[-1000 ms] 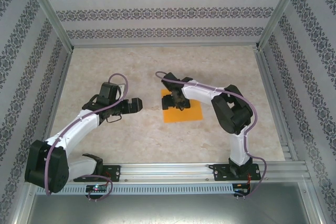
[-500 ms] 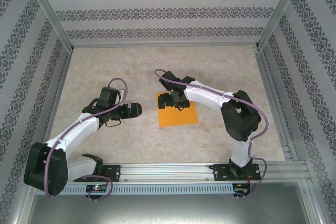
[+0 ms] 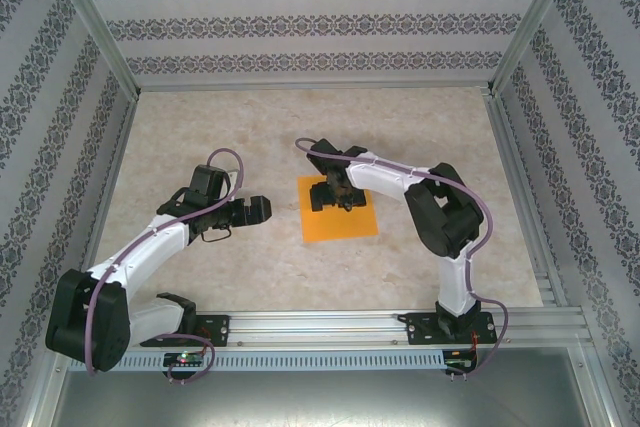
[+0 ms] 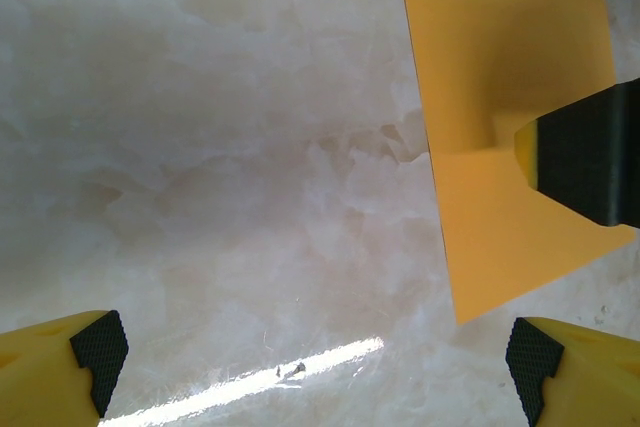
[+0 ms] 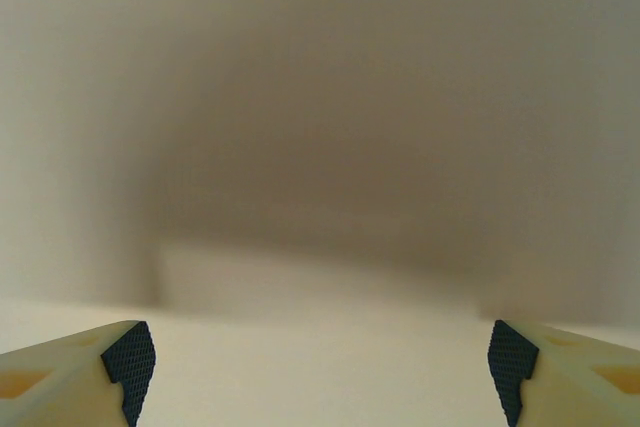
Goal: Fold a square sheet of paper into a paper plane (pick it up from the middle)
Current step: Move the square sheet of paper to the center of the table, then fold the square sheet of paper in half at the center of the table.
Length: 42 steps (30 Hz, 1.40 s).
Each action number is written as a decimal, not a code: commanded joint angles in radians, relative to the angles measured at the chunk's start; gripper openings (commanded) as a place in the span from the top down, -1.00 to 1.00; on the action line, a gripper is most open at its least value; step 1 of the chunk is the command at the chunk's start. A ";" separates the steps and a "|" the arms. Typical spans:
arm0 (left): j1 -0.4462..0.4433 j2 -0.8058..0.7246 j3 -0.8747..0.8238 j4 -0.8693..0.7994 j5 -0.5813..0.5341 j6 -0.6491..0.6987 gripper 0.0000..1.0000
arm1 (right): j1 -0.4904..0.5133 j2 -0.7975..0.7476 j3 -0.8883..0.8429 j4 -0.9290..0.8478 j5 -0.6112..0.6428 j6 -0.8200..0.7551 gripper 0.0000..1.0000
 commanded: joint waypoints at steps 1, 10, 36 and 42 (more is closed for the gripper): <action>-0.010 0.005 -0.005 0.026 0.016 -0.009 -1.00 | -0.002 0.023 0.024 -0.001 0.034 -0.018 -0.75; -0.010 0.018 0.001 0.022 0.021 -0.007 -1.00 | -0.003 0.079 0.018 0.028 0.029 -0.014 -0.74; -0.009 0.018 -0.005 0.011 0.022 -0.011 -1.00 | 0.042 0.033 -0.004 0.075 0.107 0.013 -0.06; -0.010 -0.001 -0.011 0.008 0.028 -0.019 -1.00 | 0.045 -0.027 -0.025 0.129 0.075 0.023 0.36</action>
